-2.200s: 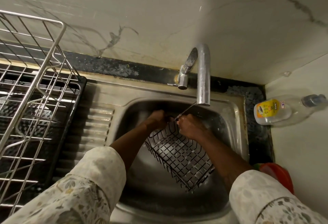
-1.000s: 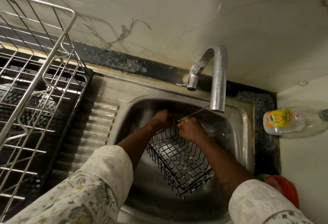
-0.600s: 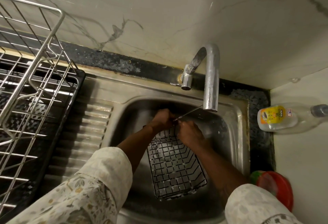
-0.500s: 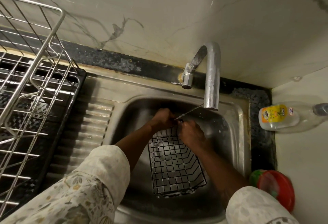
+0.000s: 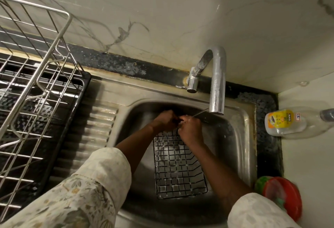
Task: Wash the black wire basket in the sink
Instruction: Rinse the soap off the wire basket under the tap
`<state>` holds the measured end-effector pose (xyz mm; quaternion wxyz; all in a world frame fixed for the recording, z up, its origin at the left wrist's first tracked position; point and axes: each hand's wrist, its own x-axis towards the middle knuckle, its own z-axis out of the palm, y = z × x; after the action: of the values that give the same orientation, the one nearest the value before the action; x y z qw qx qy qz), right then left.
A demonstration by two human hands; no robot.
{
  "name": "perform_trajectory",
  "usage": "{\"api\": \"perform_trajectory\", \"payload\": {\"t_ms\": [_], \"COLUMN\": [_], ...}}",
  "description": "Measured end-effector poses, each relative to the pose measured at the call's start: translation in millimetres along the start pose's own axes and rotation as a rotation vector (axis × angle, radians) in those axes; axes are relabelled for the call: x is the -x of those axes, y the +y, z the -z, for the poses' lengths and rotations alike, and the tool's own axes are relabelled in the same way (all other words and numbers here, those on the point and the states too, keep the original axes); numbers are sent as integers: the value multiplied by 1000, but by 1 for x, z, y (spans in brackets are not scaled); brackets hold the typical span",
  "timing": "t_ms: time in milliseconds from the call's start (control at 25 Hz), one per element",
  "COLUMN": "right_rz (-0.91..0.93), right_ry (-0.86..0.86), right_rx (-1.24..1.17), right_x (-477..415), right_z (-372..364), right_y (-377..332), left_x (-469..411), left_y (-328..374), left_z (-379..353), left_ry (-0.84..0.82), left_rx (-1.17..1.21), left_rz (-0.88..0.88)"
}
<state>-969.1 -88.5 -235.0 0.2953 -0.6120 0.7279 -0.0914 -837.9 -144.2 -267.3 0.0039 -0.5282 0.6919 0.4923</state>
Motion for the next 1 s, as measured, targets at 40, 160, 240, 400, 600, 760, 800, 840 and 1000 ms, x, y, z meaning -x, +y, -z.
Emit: {"api": "perform_trajectory", "payload": {"t_ms": [40,160,240,400,600,760,800,840,1000], "right_rz": [-25,-22,62,158,42,-51,-78,-108,-80], "right_ry": [-13,-110,-183,-135,-175,-157,-158,-155,-188], "right_rx": [-11,42,131,292,247,302,297,280,248], "right_x": [-1,-9,-13,-11,-6,-6,-7,-9,-9], "right_z": [0,-1,-3,-4,6,5,6,6,4], "right_y": [0,8,14,20,15,7,6,6,4], "left_x": [-1,-4,-6,0,7,8,8,8,4], "left_y": [-1,-3,-3,-11,-36,-30,-27,-23,-11], "left_z": [1,2,1,2,4,5,3,2,0], "left_ry": [1,-14,-18,32,-13,-40,-32,-19,-16], "left_rx": [-8,-13,-13,86,124,76,43,28,-13], "left_rz": [-11,-12,6,99,150,133,112,100,7]}}
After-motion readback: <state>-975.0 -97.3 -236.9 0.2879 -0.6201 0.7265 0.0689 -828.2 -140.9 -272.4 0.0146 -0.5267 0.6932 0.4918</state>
